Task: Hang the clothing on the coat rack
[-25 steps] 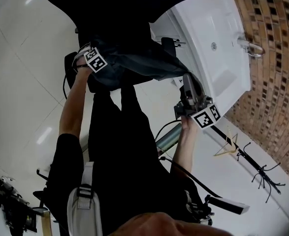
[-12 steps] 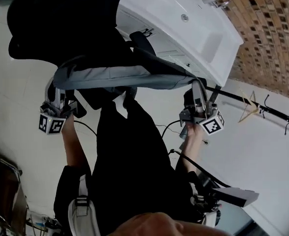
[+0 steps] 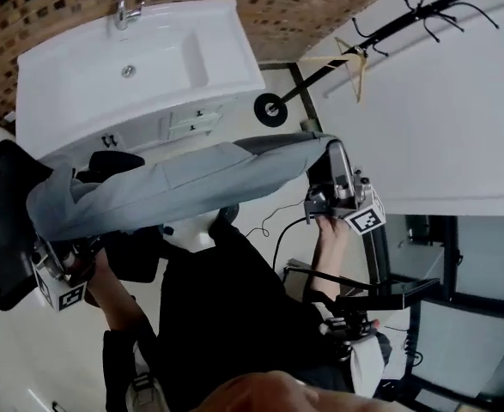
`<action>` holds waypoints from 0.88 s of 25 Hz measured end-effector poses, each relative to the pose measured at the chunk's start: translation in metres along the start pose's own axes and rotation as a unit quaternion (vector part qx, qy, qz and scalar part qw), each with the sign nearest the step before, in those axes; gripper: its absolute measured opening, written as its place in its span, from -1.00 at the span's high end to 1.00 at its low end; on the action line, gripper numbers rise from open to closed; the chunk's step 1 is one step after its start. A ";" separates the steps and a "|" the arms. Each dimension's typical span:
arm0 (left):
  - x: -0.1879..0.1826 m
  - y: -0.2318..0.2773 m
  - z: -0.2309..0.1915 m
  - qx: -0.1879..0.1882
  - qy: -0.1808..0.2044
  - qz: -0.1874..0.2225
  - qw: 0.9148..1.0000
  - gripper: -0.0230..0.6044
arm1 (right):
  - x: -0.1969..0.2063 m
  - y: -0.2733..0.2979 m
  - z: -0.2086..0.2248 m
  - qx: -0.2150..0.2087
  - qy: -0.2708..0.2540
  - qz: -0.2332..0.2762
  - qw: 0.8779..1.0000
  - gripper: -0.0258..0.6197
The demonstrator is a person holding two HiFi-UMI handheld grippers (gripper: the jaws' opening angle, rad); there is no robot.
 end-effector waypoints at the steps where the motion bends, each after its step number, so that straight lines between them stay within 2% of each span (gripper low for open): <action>1: 0.035 0.033 0.015 0.016 -0.027 0.000 0.999 0.88 | -0.035 -0.024 0.014 0.009 -0.017 0.019 1.000 0.91; 3: 0.107 0.096 0.042 0.043 -0.072 -0.006 0.996 0.88 | -0.100 -0.074 0.041 0.031 -0.050 0.063 0.996 0.91; 6: 0.207 0.185 0.076 0.087 -0.123 -0.023 0.988 0.88 | -0.177 -0.134 0.085 0.058 -0.084 0.132 0.986 0.91; 10: 0.327 0.285 0.125 0.126 -0.180 -0.031 0.975 0.88 | -0.261 -0.185 0.159 0.075 -0.091 0.191 0.974 0.91; 13: 0.376 0.325 0.154 0.155 -0.208 -0.028 0.965 0.88 | -0.297 -0.217 0.172 0.073 -0.098 0.237 0.964 0.91; 17: 0.433 0.394 0.200 0.225 -0.232 -0.019 0.946 0.88 | -0.361 -0.256 0.171 0.071 -0.159 0.281 0.944 0.91; 19: 0.463 0.429 0.219 0.248 -0.238 -0.016 0.939 0.88 | -0.389 -0.268 0.177 0.080 -0.182 0.289 0.936 0.91; 22: 0.502 0.472 0.230 0.260 -0.252 -0.011 0.932 0.88 | -0.420 -0.271 0.191 0.089 -0.207 0.285 0.932 0.91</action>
Point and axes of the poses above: the fingertips, and each gripper's own axes: y forward along the fingers, z to its right, x out of its underside, the point moved 8 cm from there along -y, backward along the fingers, and after that the axes turned 7 degrees about z, right-handed, at the moved point
